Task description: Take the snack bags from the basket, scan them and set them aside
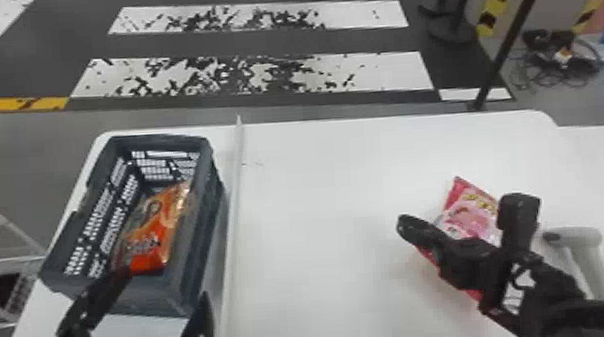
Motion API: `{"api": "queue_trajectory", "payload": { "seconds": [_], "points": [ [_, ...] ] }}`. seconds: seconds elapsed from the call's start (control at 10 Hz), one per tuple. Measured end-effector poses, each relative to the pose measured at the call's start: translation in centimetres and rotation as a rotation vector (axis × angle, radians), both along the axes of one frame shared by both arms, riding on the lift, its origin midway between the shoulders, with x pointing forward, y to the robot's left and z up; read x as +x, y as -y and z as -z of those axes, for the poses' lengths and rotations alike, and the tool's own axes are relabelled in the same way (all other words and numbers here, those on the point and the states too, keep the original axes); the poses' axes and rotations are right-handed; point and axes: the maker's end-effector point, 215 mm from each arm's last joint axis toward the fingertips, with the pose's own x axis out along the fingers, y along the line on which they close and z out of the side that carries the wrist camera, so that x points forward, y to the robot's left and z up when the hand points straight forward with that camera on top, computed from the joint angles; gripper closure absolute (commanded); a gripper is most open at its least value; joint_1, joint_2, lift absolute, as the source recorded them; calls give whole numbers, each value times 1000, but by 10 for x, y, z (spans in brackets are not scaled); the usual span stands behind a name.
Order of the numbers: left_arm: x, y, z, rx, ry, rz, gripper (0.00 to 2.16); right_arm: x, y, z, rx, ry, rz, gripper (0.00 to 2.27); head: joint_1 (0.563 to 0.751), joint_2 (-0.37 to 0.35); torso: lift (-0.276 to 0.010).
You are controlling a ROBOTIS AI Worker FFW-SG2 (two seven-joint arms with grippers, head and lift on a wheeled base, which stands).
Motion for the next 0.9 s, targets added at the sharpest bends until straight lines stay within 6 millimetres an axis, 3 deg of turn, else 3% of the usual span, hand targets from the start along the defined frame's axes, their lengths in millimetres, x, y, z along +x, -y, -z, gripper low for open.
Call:
{"api": "queue_trajectory", "payload": {
  "seconds": [0.2,0.6,0.9],
  "points": [
    [-2,-1,0,-5,7,0,70,-2,-1,9,-37,0,-11,2246,695,8,-75],
    [0,6,1,-17,14,8,70,-6,29,12,-69,4,28,2246,695,-52,-75],
    [3,8,-1,-20,22,8,70,-25,45,23,-51,-21,57,2246,695,-81,-75]
  ]
}}
